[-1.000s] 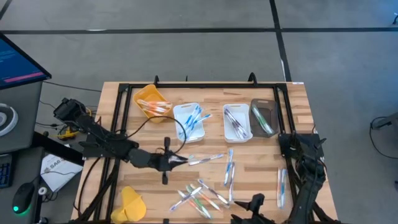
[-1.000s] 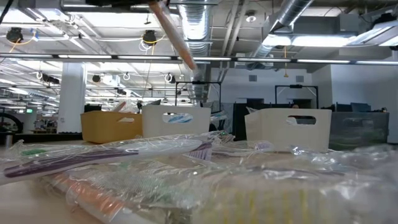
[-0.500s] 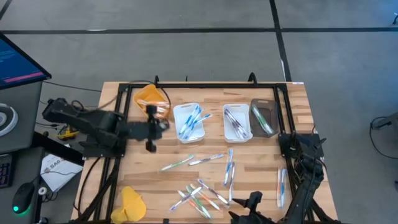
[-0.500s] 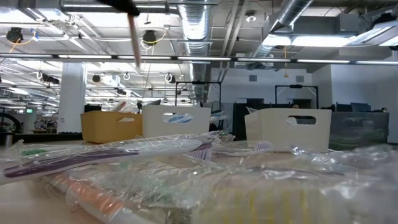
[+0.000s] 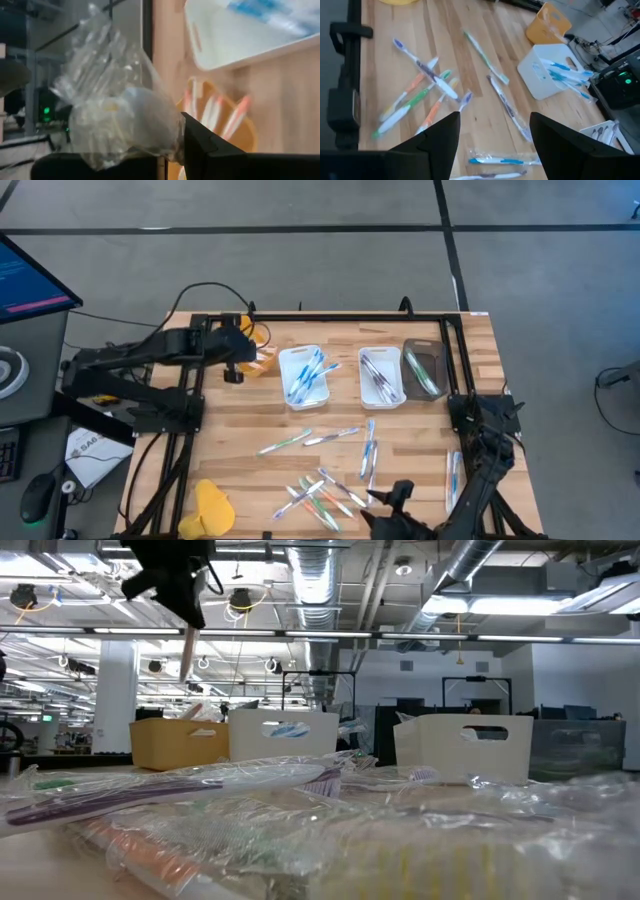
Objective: Pick & Place Toothbrushes
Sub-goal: Put the orange toothbrush into the orange bin
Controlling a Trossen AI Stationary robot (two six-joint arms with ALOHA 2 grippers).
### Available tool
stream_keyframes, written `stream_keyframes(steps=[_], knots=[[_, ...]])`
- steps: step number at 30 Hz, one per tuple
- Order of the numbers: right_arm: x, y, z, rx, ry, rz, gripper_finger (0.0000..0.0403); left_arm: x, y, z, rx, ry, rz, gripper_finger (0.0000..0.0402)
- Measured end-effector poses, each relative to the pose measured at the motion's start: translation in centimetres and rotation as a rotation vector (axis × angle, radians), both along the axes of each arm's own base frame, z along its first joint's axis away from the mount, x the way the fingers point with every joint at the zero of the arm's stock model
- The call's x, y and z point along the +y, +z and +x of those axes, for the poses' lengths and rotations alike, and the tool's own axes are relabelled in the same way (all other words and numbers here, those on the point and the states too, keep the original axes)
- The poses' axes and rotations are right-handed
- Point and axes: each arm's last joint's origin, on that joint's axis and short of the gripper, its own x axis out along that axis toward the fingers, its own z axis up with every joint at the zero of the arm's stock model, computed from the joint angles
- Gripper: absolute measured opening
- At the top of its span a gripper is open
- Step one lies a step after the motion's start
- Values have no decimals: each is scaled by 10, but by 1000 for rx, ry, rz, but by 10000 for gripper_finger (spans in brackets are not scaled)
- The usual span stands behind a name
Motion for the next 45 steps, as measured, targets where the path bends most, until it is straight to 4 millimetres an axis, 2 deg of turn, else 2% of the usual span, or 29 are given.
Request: stream_keyframes(steps=[4, 10, 15, 21, 31, 41, 45], knots=[[-2, -2, 3, 56, 1, 17, 234, 19, -13, 5, 68, 71, -8, 17], [-2, -2, 2, 73, 0, 28, 234, 41, -45, 10, 199, 147, -44, 17], [-2, -2, 3, 72, -1, 28, 234, 48, -68, 15, 267, 141, -53, 18], [-2, -2, 3, 72, -1, 28, 234, 51, -83, 24, 297, 105, -41, 29], [-1, -4, 1, 105, 2, 47, 234, 52, -89, 25, 312, 106, -48, 34], [0, -33, -11, 145, -29, 0, 234, 52, -89, 25, 309, 110, -49, 40], [2, -35, -13, 134, -32, 2, 234, 52, -89, 25, 304, 112, -54, 41]])
